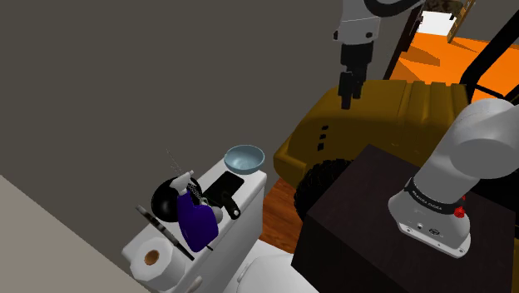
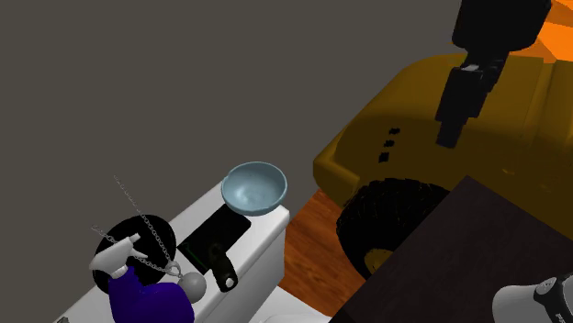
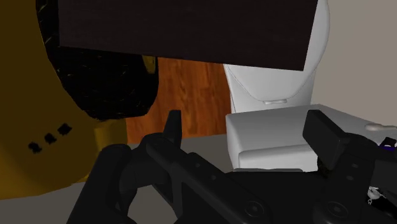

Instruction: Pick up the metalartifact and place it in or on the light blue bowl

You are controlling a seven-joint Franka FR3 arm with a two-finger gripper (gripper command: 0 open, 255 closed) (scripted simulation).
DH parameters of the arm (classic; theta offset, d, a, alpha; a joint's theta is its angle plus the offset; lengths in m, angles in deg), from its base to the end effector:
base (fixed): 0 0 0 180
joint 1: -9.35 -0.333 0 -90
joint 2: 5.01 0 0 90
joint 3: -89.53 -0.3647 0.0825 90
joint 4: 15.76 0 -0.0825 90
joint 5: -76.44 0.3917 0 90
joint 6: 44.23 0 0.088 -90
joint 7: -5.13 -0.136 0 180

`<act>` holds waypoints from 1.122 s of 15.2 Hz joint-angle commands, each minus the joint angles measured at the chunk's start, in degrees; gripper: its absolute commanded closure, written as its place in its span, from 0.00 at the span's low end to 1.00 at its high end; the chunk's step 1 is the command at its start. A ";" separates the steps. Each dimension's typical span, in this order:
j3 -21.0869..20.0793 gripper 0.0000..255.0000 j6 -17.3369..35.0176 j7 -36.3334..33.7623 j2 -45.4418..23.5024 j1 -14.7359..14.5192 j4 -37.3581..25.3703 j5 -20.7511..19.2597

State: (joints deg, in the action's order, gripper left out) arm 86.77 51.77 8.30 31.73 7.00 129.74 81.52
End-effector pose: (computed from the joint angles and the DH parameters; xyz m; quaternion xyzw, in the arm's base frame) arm 0.2992 0.0392 0.4746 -0.9918 -0.0559 0.1115 0.0276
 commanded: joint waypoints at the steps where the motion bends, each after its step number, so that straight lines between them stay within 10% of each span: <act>1: -1.07 0.00 3.84 -1.30 -2.48 -0.72 0.86 1.67; 17: -9.75 0.00 33.63 -9.74 -31.85 -6.81 -2.92 12.11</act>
State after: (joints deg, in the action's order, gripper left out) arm 77.48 83.41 -1.03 1.98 0.55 127.32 93.12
